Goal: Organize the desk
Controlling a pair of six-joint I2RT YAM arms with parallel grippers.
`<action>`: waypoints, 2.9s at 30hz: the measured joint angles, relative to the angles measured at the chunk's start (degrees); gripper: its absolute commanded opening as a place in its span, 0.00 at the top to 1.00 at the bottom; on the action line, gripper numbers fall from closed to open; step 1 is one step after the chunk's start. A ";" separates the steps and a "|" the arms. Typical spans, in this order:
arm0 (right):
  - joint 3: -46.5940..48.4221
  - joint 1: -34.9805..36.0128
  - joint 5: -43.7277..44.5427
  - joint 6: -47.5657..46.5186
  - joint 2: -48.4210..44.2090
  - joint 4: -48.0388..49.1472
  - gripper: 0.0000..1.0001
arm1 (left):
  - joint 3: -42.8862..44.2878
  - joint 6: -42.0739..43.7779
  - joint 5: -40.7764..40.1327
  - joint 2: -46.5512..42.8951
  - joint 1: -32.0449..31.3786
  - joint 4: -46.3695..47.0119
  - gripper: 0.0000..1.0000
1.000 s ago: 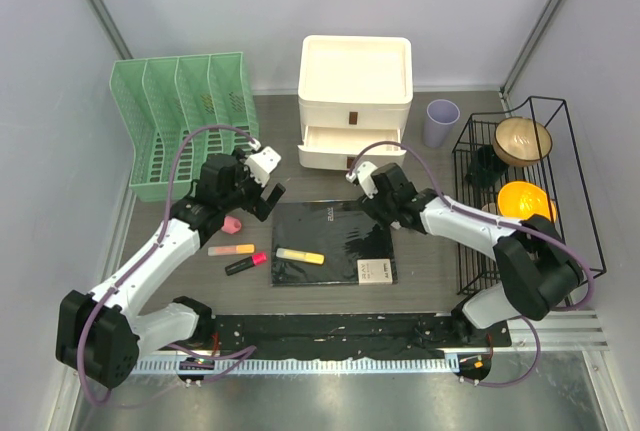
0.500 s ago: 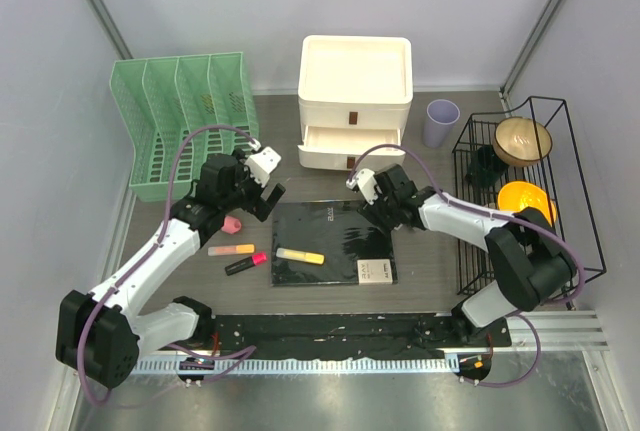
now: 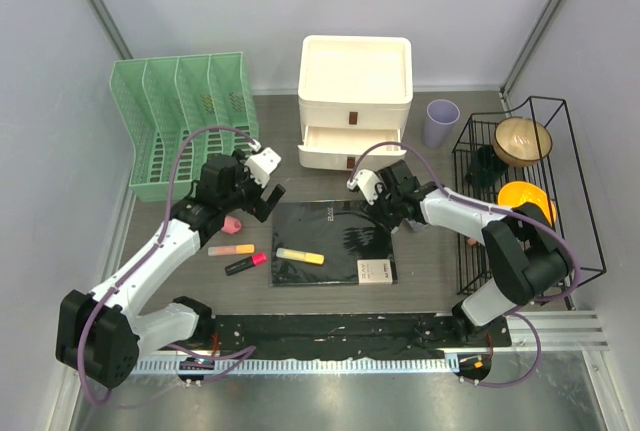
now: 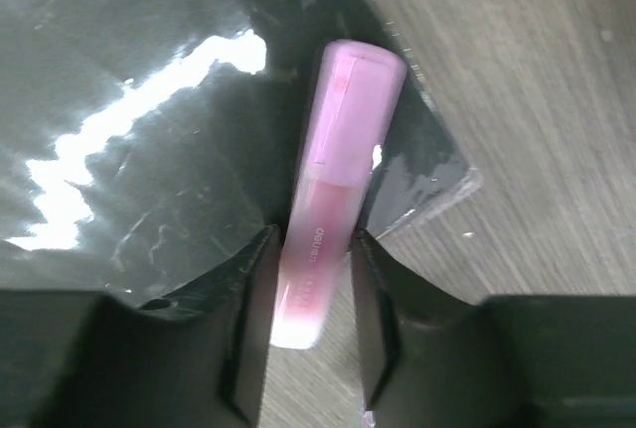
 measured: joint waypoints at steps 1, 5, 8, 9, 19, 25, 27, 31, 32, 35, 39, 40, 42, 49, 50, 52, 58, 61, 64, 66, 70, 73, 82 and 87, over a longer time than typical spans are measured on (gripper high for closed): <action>0.07 -0.04 -0.72 -0.37 0.00 -0.39 0.68 | 0.00 0.00 0.00 0.00 0.00 0.00 0.00; 0.68 -0.13 -2.32 -1.42 0.09 -1.99 0.81 | 0.00 0.00 -0.02 0.00 0.00 0.00 0.00; 1.31 -0.13 -3.23 -2.05 0.17 -3.67 0.91 | 0.00 0.00 -0.02 0.00 0.00 0.00 0.00; 1.51 -0.13 -3.56 -2.12 0.17 -4.28 0.93 | 0.00 0.00 -0.02 0.00 0.00 0.00 0.00; 7.91 -0.07 -7.58 -0.57 -1.18 -13.33 0.99 | 0.00 0.00 -0.04 0.00 0.00 0.04 0.00; 15.89 0.37 -9.64 1.16 -4.24 -16.24 0.99 | 0.00 0.04 -0.13 0.00 0.00 0.17 0.00; 19.39 0.44 -9.73 1.42 -4.72 -16.70 0.99 | 0.00 0.11 -0.20 0.00 0.00 0.20 0.00; 25.49 0.55 -8.44 1.38 -4.66 -17.27 0.99 | -0.11 0.20 -0.17 -0.02 0.00 0.24 0.00; 27.12 0.55 -7.91 1.18 -4.50 -17.64 0.99 | -0.11 0.20 -0.17 -0.02 0.00 0.24 0.00; 32.02 0.55 -5.99 0.55 -2.95 -18.08 0.99 | -0.11 0.20 -0.20 -0.02 0.00 0.26 0.00; 37.42 0.55 -3.48 -1.11 0.90 -18.05 0.99 | -0.15 0.22 -0.22 -0.33 0.00 0.26 0.00; 38.49 0.55 -2.73 -1.79 2.03 -17.97 0.99 | -0.15 0.22 -0.24 -0.39 0.00 0.26 0.00; 39.98 0.55 -1.44 -3.48 4.28 -18.05 0.98 | -0.20 0.26 -0.39 -0.63 0.00 0.24 0.00; 41.77 0.52 1.79 -11.10 9.75 -18.91 0.97 | -0.22 1.07 -0.68 -0.79 0.00 0.31 0.00; 41.90 0.52 2.14 -12.17 10.10 -19.06 0.97 | -0.22 1.11 -0.70 -0.81 0.00 0.31 0.00; 42.36 0.52 2.62 -14.08 10.45 -19.23 0.97 | -0.22 1.22 -0.87 -0.85 0.00 0.31 0.00; 43.74 0.55 3.76 -18.29 10.62 -19.10 0.96 | -0.26 1.27 -1.14 -0.94 0.00 0.31 0.00; 43.85 0.52 4.33 -19.98 11.19 -18.99 0.93 | -0.33 1.29 -1.27 -0.94 0.00 0.28 0.00; 44.13 0.55 5.25 -21.09 12.41 -19.04 0.85 | -0.33 1.29 -1.29 -0.96 0.00 0.26 0.00; 44.48 0.55 6.08 -21.81 13.55 -18.95 0.77 | -0.31 1.29 -1.31 -0.96 0.00 0.26 0.00; 44.50 0.52 7.08 -22.25 14.27 -18.78 0.60 | -0.33 1.33 -1.53 -0.94 0.00 0.26 0.00; 44.68 0.52 7.52 -22.21 14.27 -18.56 0.52 | -0.33 1.46 -1.70 -0.96 0.00 0.26 0.00; 44.70 0.52 7.67 -21.55 14.19 -17.59 0.44 | -0.31 4.04 3.74 -0.94 0.00 -1.81 0.00; 44.70 0.52 6.54 -19.65 12.63 -17.62 0.43 | 0.26 6.43 12.02 0.15 -0.07 -6.78 0.00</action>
